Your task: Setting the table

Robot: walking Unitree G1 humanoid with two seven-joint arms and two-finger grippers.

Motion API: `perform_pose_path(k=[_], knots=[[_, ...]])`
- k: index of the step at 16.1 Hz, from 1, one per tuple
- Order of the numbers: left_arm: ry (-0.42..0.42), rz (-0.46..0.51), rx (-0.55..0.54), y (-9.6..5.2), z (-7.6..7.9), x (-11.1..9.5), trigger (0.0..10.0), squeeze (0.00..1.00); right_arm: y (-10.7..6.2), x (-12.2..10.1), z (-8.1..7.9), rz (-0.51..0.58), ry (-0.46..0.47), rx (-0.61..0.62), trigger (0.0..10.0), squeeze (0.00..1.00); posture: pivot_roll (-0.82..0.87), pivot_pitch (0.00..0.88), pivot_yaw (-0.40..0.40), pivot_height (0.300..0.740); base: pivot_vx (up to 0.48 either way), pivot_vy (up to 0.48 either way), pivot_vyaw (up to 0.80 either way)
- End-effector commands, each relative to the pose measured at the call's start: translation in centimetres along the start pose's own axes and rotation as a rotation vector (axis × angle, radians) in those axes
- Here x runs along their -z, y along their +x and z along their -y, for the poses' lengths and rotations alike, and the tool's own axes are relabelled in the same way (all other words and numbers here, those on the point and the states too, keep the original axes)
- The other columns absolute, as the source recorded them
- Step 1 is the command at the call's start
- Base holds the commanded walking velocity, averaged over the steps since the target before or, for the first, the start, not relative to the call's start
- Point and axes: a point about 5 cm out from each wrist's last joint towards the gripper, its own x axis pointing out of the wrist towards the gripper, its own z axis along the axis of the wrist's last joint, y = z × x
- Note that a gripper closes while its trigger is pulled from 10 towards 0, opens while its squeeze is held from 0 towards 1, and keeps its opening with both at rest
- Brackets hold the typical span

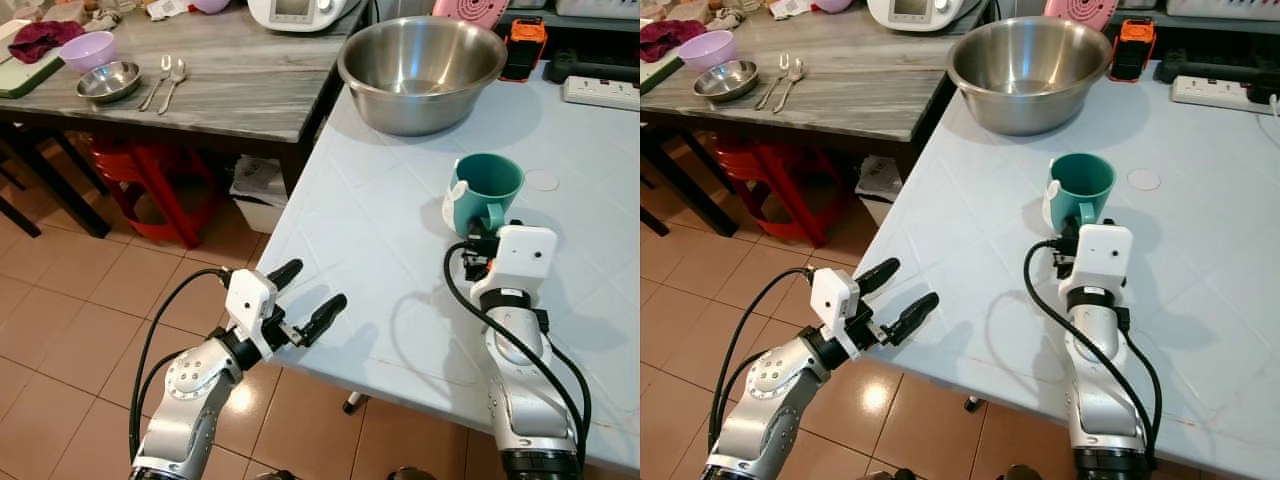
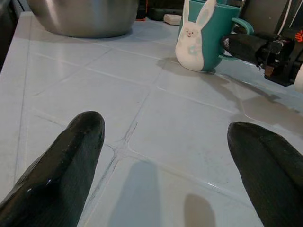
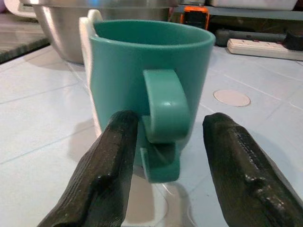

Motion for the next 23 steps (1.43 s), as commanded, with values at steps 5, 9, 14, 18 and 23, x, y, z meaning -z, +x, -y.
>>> perform_pose_path(k=[5, 9, 14, 18, 23], knots=[[0.004, -0.012, -0.022, -0.3, -0.2, 0.0, 10.0, 0.0, 0.4, -0.3, -0.6, 0.004, 0.005, -0.036, 10.0, 0.0, -0.13, 0.17, 0.108, 0.74, 0.0, 0.0, 0.0], [0.002, -0.013, -0.023, -0.5, -0.1, 0.0, 10.0, 0.0, 0.6, -0.7, -0.8, 0.02, 0.0, -0.051, 3.5, 0.0, -0.14, 0.173, 0.111, 0.74, 0.0, 0.0, 0.0], [0.003, -0.016, -0.015, -0.4, -0.2, -0.2, 10.0, 0.0, 0.5, -0.6, -0.9, 0.018, 0.001, -0.05, 0.0, 0.0, -0.13, 0.174, 0.116, 0.74, 0.0, 0.0, 0.0], [0.006, -0.018, -0.015, -0.4, -0.1, -0.1, 10.0, 0.0, 0.5, -0.6, -1.0, 0.02, 0.001, -0.054, 0.0, 0.0, -0.13, 0.172, 0.119, 0.74, 0.0, 0.0, 0.0], [-0.008, 0.008, -0.088, -0.4, -0.5, -0.1, 10.0, 0.0, 0.5, -0.9, -1.5, 0.033, 0.01, -0.082, 0.0, 0.0, -0.13, 0.168, 0.108, 0.74, 0.0, 0.0, 0.0]])
